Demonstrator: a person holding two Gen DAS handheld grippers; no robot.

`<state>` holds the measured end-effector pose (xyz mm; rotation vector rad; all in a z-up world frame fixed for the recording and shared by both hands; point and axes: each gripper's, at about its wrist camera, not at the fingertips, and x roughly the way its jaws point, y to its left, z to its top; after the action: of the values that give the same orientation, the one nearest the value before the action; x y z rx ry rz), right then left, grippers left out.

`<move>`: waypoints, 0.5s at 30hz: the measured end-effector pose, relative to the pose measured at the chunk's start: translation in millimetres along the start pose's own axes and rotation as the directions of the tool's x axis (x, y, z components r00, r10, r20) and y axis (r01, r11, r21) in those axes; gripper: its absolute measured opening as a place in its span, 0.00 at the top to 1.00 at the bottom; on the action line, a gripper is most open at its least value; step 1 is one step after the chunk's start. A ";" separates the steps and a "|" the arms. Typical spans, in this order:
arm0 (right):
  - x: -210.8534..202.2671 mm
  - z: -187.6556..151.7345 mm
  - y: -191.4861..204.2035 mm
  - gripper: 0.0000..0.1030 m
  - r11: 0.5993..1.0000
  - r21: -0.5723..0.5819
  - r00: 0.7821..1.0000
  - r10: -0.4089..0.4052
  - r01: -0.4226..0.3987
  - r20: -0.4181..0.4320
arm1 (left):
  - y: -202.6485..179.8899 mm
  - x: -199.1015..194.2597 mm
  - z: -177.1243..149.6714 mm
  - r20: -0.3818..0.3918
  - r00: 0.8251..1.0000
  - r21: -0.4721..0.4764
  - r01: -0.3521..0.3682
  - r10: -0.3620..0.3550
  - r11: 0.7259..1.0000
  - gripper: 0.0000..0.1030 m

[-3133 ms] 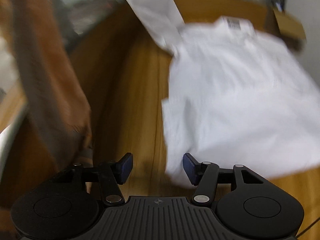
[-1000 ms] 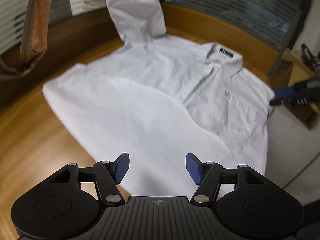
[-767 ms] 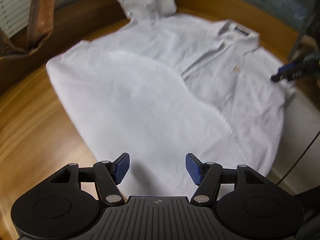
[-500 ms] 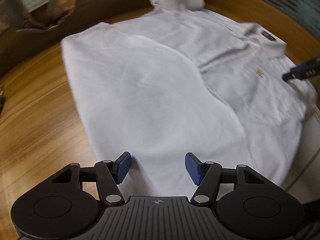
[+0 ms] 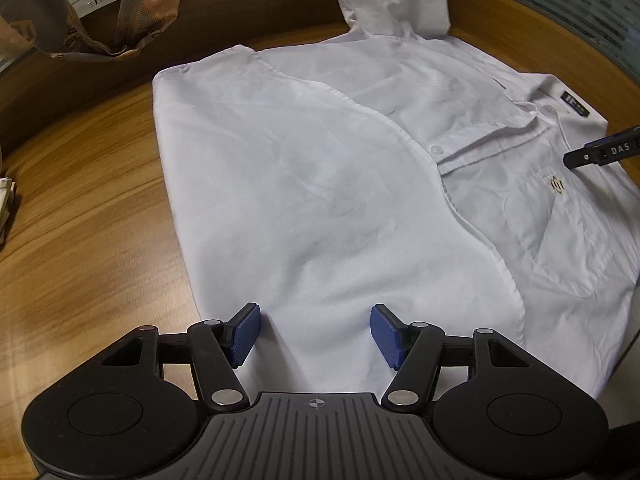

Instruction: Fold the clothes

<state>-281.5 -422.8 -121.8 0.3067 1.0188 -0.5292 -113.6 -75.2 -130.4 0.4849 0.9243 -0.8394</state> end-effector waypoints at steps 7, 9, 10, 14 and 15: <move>10.0 9.8 3.1 0.26 1.000 0.007 1.000 -0.007 0.007 0.015 | 3.7 6.4 6.3 0.008 1.000 0.002 0.004 -0.005 1.000 0.36; 11.8 10.3 4.4 0.26 1.000 0.009 1.000 -0.010 0.009 0.017 | 5.6 8.5 7.9 0.011 1.000 0.001 0.005 -0.005 1.000 0.36; 12.4 10.5 5.2 0.26 1.000 0.009 1.000 -0.010 0.010 0.019 | 6.6 9.6 8.8 0.013 1.000 0.000 0.005 -0.005 1.000 0.36; 15.5 11.5 7.2 0.24 1.000 0.006 0.999 -0.012 0.012 0.030 | 7.7 11.7 9.6 0.019 1.000 0.005 0.009 -0.009 1.000 0.35; 16.4 11.8 7.4 0.24 1.000 0.005 0.999 -0.012 0.012 0.034 | 7.1 12.3 10.0 0.018 1.000 0.003 0.008 -0.008 1.000 0.35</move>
<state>-262.1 -426.8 -130.1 0.2952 0.9873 -0.5465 -98.9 -83.0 -135.4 0.4753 0.9092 -0.8511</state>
